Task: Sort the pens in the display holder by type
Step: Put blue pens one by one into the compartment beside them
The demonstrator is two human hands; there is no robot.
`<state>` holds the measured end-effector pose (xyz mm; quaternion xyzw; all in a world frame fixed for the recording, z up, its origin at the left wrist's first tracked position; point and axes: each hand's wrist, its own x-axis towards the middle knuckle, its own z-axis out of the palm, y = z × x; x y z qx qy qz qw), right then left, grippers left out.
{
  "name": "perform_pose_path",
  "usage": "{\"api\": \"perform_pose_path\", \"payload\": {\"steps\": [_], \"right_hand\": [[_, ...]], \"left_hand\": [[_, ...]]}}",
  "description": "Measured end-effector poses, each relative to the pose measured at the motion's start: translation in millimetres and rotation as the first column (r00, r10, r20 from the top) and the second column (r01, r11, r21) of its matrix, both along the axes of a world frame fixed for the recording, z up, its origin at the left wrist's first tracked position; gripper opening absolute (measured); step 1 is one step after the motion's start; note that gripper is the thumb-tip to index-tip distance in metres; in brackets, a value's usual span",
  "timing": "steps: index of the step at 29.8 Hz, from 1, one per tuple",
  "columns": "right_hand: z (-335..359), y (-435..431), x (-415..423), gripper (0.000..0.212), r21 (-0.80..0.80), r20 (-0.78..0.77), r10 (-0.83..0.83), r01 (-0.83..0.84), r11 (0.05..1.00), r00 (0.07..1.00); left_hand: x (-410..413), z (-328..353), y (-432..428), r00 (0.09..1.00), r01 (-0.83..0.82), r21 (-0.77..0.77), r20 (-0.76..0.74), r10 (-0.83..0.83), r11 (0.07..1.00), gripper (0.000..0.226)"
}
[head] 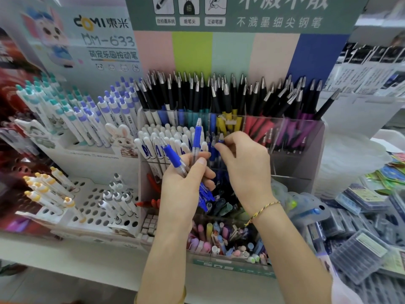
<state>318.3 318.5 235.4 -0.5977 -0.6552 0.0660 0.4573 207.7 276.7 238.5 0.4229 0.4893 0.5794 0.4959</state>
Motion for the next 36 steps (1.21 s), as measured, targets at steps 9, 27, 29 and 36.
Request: {"api": "perform_pose_path", "payload": {"steps": [9, 27, 29, 36], "right_hand": [[5, -2, 2, 0.017, -0.116, 0.26, -0.049, 0.081, 0.99, 0.964], [28, 3, 21, 0.013, 0.121, -0.249, -0.004, 0.035, 0.992, 0.968], [19, 0, 15, 0.01, 0.054, -0.084, 0.01, -0.006, 0.999, 0.996], [11, -4, 9, 0.022, -0.248, 0.352, -0.023, 0.118, 0.962, 0.936]], "left_hand": [[3, 0, 1, 0.998, 0.058, 0.03, 0.004, -0.058, 0.998, 0.013], [3, 0, 3, 0.993, 0.112, -0.033, -0.025, -0.113, 0.993, 0.01], [4, -1, 4, 0.991, 0.127, -0.039, -0.033, -0.128, 0.991, 0.009], [4, 2, 0, 0.978, 0.204, -0.062, 0.046, -0.201, 0.977, 0.008]]}}
